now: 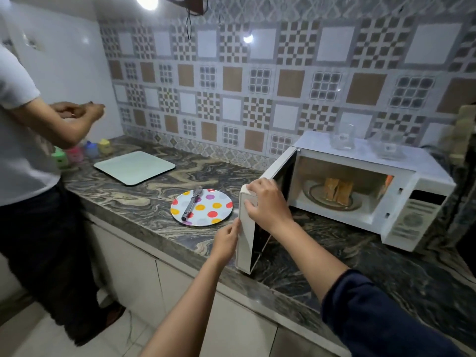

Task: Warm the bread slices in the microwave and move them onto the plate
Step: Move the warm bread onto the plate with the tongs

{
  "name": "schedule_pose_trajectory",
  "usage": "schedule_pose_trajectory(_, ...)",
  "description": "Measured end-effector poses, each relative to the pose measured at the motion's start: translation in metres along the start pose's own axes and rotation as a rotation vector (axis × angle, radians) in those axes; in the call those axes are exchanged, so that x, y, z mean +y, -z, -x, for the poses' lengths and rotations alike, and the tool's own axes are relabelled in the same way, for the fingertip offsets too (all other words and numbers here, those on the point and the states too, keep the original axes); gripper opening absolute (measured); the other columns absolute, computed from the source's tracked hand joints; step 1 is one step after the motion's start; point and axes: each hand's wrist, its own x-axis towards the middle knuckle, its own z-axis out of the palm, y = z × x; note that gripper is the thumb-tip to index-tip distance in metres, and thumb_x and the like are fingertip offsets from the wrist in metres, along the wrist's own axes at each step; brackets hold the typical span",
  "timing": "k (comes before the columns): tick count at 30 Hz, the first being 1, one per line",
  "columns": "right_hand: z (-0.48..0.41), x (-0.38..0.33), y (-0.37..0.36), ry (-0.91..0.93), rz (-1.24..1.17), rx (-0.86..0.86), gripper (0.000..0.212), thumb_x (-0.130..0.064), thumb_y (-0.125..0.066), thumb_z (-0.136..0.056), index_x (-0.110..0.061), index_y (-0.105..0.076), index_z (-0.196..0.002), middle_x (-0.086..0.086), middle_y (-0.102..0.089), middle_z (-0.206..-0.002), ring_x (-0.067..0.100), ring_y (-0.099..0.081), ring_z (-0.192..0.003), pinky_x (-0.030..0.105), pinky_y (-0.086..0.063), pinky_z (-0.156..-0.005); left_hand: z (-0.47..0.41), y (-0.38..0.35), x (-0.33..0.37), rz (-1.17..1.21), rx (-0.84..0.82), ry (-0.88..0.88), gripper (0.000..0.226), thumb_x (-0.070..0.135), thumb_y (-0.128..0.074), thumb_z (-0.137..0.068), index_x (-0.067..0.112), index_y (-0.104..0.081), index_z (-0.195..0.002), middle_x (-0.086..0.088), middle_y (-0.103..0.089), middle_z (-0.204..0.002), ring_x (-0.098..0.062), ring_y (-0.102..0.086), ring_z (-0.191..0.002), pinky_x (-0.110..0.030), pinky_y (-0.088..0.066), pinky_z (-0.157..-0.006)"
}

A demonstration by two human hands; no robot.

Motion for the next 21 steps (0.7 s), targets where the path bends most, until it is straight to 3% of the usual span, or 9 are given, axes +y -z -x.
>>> schedule_pose_trajectory(3,-0.010,-0.007,0.001,0.043,-0.088,0.009,0.022,-0.024,-0.058,-0.087,-0.014,-0.066,-0.104,0.001,-0.062,-0.110,0.018,-0.050,-0.111,0.029,-0.039,-0.094,-0.009,0.011,-0.010,0.040,0.038,-0.055,0.039,0.034,-0.046,-0.095,0.010,-0.062,-0.068,-0.003,-0.053,-0.065,-0.015,-0.044,-0.063,-0.031,-0.033,-0.063)
schedule_pose_trajectory(6,-0.026,-0.023,-0.001,0.074,-0.135,-0.007,0.022,-0.023,-0.057,-0.088,-0.013,-0.066,-0.106,0.001,-0.062,-0.111,0.016,-0.051,-0.111,0.027,-0.039,-0.093,-0.021,0.028,-0.006,0.000,0.109,-0.064,0.027,0.028,-0.051,-0.091,0.014,-0.059,-0.070,-0.006,-0.049,-0.067,-0.014,-0.043,-0.067,-0.033,-0.034,-0.066)
schedule_pose_trajectory(10,-0.053,-0.047,-0.022,0.086,-0.199,-0.042,0.022,-0.019,-0.056,-0.089,-0.011,-0.065,-0.107,0.004,-0.062,-0.112,0.018,-0.052,-0.111,0.029,-0.041,-0.094,-0.050,0.065,0.002,-0.001,0.174,-0.046,0.027,0.025,-0.049,-0.095,0.008,-0.069,-0.086,-0.002,-0.065,-0.083,-0.015,-0.057,-0.079,-0.032,-0.045,-0.078)
schedule_pose_trajectory(13,-0.080,-0.060,-0.055,0.052,-0.208,-0.118,0.021,-0.017,-0.056,-0.088,-0.010,-0.065,-0.105,0.006,-0.062,-0.112,0.018,-0.053,-0.109,0.027,-0.040,-0.091,-0.086,0.100,-0.008,-0.052,0.226,-0.019,0.029,0.031,-0.049,-0.090,0.011,-0.063,-0.074,-0.001,-0.058,-0.068,-0.020,-0.053,-0.070,-0.038,-0.047,-0.065)
schedule_pose_trajectory(15,-0.099,-0.063,-0.085,-0.030,-0.236,-0.156,0.019,-0.017,-0.056,-0.086,-0.011,-0.067,-0.100,0.006,-0.062,-0.109,0.019,-0.055,-0.106,0.026,-0.040,-0.086,-0.117,0.124,-0.019,-0.096,0.279,0.000,0.032,0.037,-0.047,-0.082,0.013,-0.054,-0.062,-0.008,-0.051,-0.062,-0.023,-0.054,-0.064,-0.045,-0.050,-0.058)
schedule_pose_trajectory(19,-0.135,-0.048,-0.158,-0.302,-0.278,-0.234,0.021,-0.019,-0.057,-0.083,-0.016,-0.068,-0.101,0.005,-0.062,-0.113,0.023,-0.057,-0.106,0.031,-0.046,-0.083,-0.171,0.170,-0.038,-0.161,0.264,0.036,0.023,0.019,-0.048,-0.088,0.011,-0.052,-0.067,-0.009,-0.048,-0.068,-0.019,-0.044,-0.069,-0.033,-0.030,-0.057)
schedule_pose_trajectory(21,-0.149,-0.032,-0.191,-0.445,-0.303,-0.261,0.025,-0.015,-0.056,-0.083,-0.012,-0.066,-0.106,0.006,-0.063,-0.116,0.023,-0.058,-0.107,0.029,-0.045,-0.084,-0.201,0.190,-0.054,-0.183,0.221,0.079,0.023,0.017,-0.049,-0.090,0.008,-0.059,-0.071,-0.010,-0.056,-0.072,-0.021,-0.048,-0.072,-0.033,-0.033,-0.060)
